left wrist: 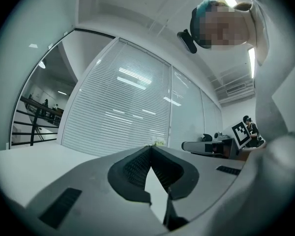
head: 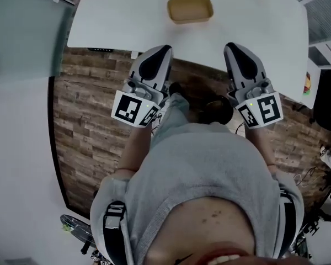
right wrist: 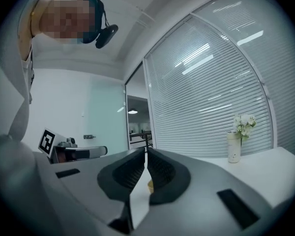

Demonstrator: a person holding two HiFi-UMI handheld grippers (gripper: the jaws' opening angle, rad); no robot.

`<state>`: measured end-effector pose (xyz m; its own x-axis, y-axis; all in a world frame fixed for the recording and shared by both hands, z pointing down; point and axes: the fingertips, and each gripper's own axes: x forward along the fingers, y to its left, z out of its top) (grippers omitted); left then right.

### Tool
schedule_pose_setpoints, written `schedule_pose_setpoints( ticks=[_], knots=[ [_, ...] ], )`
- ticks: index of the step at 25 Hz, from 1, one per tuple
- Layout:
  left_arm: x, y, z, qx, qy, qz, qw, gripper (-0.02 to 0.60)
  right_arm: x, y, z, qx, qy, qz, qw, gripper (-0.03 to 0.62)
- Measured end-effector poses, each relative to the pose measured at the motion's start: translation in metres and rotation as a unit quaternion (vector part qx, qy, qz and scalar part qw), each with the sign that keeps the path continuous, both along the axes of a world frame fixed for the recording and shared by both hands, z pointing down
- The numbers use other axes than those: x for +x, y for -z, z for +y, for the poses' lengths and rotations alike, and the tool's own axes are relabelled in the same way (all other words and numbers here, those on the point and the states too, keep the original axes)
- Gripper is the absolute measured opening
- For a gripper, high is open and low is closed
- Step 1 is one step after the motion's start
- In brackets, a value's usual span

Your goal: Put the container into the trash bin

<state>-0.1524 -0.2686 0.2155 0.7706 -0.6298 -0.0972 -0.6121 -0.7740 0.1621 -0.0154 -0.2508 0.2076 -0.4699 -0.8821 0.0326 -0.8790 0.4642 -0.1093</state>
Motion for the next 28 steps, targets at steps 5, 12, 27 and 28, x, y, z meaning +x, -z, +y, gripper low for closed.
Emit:
schedule_pose_setpoints(
  ticks=[5, 12, 27, 28],
  knots=[
    [0.001, -0.005, -0.039, -0.007, -0.033, -0.009, 0.9994, 0.011, 0.002, -0.002, -0.037, -0.006, -0.040, -0.002, 0.999, 0.074],
    [0.000, -0.009, -0.076, -0.019, -0.054, -0.011, 0.9983, 0.011, 0.000, -0.004, -0.073, -0.010, -0.076, -0.006, 0.997, 0.074],
    [0.008, -0.014, -0.102, -0.010, -0.019, -0.033, 0.9992, 0.011, 0.015, -0.013, -0.100, -0.030, -0.072, -0.005, 0.997, 0.074],
    [0.009, -0.015, -0.104, -0.012, -0.017, -0.035, 0.9992, 0.012, 0.015, -0.014, -0.103, -0.033, -0.069, -0.005, 0.997, 0.075]
  ],
)
